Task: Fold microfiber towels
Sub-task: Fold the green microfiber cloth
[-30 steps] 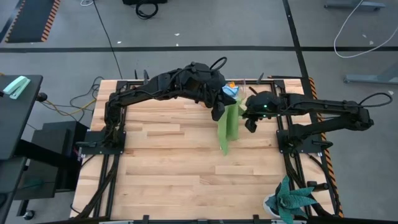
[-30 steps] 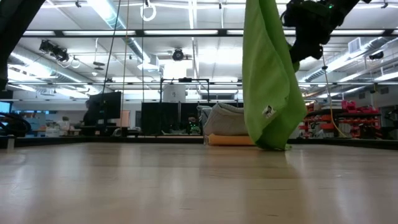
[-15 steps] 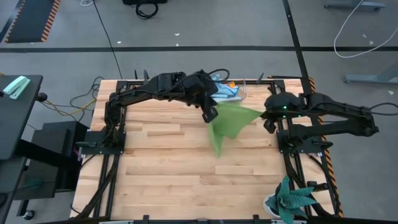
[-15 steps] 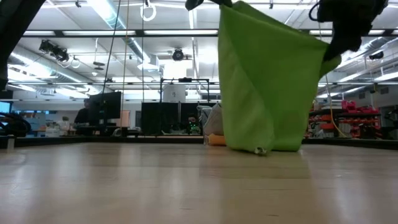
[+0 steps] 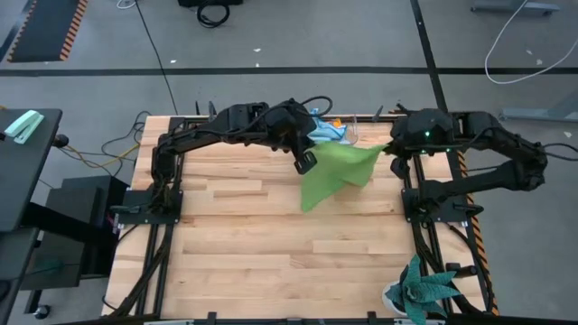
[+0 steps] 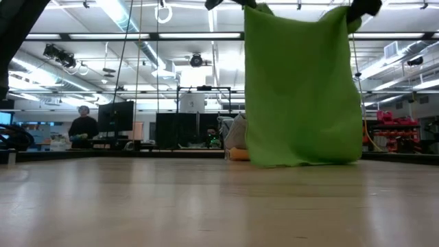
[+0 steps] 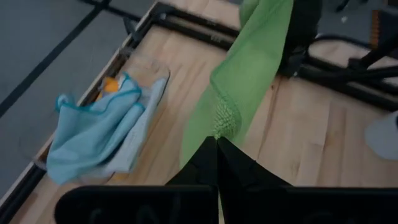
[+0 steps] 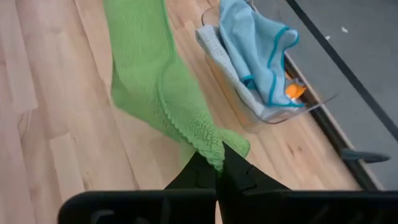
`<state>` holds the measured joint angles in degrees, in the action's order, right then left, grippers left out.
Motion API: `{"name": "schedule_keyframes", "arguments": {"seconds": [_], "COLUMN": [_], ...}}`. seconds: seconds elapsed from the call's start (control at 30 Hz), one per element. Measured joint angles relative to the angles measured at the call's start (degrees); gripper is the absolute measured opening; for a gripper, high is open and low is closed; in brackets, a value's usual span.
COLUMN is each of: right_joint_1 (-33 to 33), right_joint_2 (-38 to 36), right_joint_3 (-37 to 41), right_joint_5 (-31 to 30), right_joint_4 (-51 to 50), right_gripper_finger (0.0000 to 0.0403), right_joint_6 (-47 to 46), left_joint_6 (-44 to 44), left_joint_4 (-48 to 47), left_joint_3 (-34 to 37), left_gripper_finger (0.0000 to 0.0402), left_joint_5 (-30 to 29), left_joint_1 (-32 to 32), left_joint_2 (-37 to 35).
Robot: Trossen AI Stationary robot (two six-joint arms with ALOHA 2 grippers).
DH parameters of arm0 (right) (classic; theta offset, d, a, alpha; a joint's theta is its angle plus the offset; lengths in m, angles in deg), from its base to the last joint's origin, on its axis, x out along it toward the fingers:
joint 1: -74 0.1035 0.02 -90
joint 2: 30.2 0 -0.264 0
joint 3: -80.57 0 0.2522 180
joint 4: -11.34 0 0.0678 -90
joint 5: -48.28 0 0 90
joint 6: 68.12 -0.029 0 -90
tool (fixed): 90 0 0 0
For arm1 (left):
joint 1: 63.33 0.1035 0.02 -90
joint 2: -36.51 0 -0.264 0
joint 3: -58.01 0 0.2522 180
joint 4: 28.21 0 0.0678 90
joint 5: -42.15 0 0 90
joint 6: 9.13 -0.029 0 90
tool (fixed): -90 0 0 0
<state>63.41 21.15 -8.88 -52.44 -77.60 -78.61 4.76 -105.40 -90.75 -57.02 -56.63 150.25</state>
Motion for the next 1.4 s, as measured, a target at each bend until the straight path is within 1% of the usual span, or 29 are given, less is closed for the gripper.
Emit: {"name": "schedule_keyframes", "arguments": {"seconds": [0.13, 0.33, 0.5, 0.73, 0.83, 0.97, 1.13, 1.23, 1.4], "right_joint_1": [0.0, 0.0, -0.4, -2.4, -2.5, -2.6, -5.0, -5.7, -5.0], "right_joint_2": [4.2, 7.5, 10.4, 16.3, 17.8, 19.1, 20.2, 20.2, 19.3], "right_joint_3": [-8.7, -17.5, -24.5, -33.4, -34.5, -34.5, -34.5, -34.5, -33.4], "right_joint_5": [-0.1, -3.3, -4.5, -4.7, -4.7, -4.8, -5.7, -5.5, -3.1], "right_joint_4": [-5.0, -11.8, -13.5, -14.9, -14.8, -14.9, -14.8, -14.5, -14.3], "right_gripper_finger": [0.0, 0.0, 0.0, 0.0, 0.0, 0.0, 0.0, 0.0, 0.0], "right_joint_6": [2.2, 4.6, 6.9, 11.3, 12.2, 13.7, 14.8, 13.8, 10.5], "left_joint_6": [-0.1, 0.3, 0.2, 0.2, 0.0, -1.2, -0.6, 1.0, 3.4], "left_joint_4": [1.3, 1.5, 2.3, 2.5, 1.5, -0.6, -2.3, -5.2, -10.7], "left_joint_3": [0.0, 0.0, -0.1, 0.0, 0.0, 0.0, 0.0, 0.0, 1.2], "left_gripper_finger": [0.0002, 0.0002, 0.0001, 0.0001, 0.0001, 0.0001, 0.0001, 0.0001, 0.0001], "left_joint_5": [-0.4, -5.3, -6.0, -6.3, -6.6, -9.6, -10.1, -9.9, -9.7], "left_joint_1": [-0.1, -0.2, 1.1, 3.9, 4.2, 4.4, 6.3, 6.7, 5.7], "left_joint_2": [-1.7, -4.4, -6.5, -6.7, -6.7, -6.7, -6.7, -6.7, -6.6]}}
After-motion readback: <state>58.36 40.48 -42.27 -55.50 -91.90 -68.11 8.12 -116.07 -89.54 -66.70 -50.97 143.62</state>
